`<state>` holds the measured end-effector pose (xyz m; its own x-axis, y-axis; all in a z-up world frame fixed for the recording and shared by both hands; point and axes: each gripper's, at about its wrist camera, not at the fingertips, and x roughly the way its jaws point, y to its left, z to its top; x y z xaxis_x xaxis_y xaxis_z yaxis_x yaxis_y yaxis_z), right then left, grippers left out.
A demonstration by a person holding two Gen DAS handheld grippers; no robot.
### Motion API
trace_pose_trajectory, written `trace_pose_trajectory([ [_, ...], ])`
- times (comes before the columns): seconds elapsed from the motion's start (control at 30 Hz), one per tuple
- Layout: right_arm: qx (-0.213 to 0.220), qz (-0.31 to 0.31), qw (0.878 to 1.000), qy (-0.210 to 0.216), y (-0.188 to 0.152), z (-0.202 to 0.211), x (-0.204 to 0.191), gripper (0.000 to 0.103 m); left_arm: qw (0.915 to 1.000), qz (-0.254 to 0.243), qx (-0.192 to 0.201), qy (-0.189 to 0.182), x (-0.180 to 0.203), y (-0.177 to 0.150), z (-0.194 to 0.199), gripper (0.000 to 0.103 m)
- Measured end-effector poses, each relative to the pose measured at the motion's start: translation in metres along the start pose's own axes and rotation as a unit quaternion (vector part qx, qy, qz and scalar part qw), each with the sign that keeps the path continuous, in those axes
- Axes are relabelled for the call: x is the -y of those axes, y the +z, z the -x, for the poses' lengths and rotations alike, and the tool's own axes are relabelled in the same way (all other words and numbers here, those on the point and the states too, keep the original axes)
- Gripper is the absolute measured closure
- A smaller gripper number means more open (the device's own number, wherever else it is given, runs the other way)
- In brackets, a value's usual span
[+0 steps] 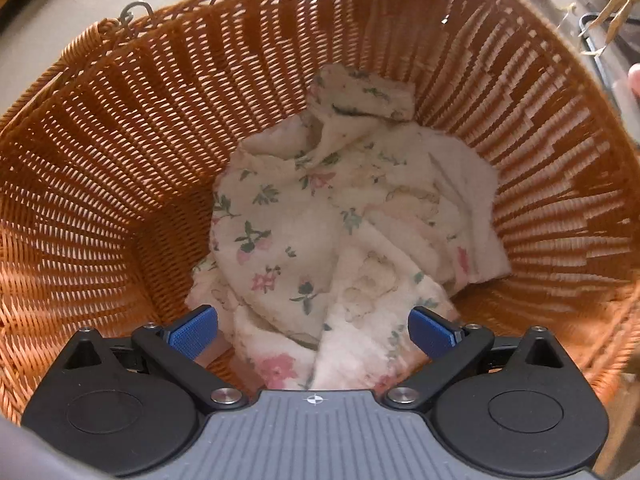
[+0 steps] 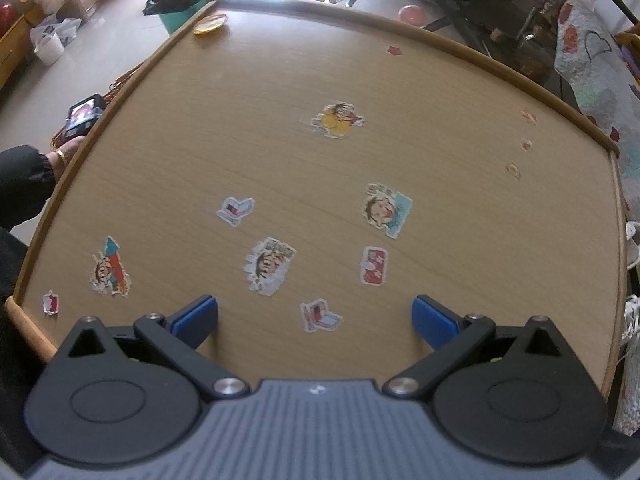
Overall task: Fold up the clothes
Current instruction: 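Move the left tool down toward the floral cloth in the wicker basket, then close the left gripper on the floral cloth and lift it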
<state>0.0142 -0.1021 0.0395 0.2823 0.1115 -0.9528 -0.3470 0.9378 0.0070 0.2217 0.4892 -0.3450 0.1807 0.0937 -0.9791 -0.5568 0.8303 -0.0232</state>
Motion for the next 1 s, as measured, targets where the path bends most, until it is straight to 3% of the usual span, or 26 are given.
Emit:
trace_pose_trajectory([
  [0.23, 0.000, 0.015, 1.000, 0.005, 0.004, 0.000, -0.010, 0.000, 0.9996, 0.009, -0.016, -0.019, -0.005, 0.001, -0.021, 0.007],
  [0.5, 0.004, 0.048, 0.999, 0.015, 0.005, 0.002, -0.022, 0.000, 0.9992, -0.015, -0.027, -0.026, 0.003, 0.002, -0.036, 0.008],
  [0.8, 0.013, 0.061, 0.998, 0.020, 0.006, 0.006, -0.029, 0.000, 0.9970, -0.041, -0.048, -0.045, 0.012, 0.003, -0.051, 0.016],
  [1.0, 0.018, 0.064, 0.998, 0.022, 0.009, 0.007, -0.033, 0.000, 0.9942, -0.034, -0.071, -0.073, 0.008, 0.001, -0.056, 0.054],
])
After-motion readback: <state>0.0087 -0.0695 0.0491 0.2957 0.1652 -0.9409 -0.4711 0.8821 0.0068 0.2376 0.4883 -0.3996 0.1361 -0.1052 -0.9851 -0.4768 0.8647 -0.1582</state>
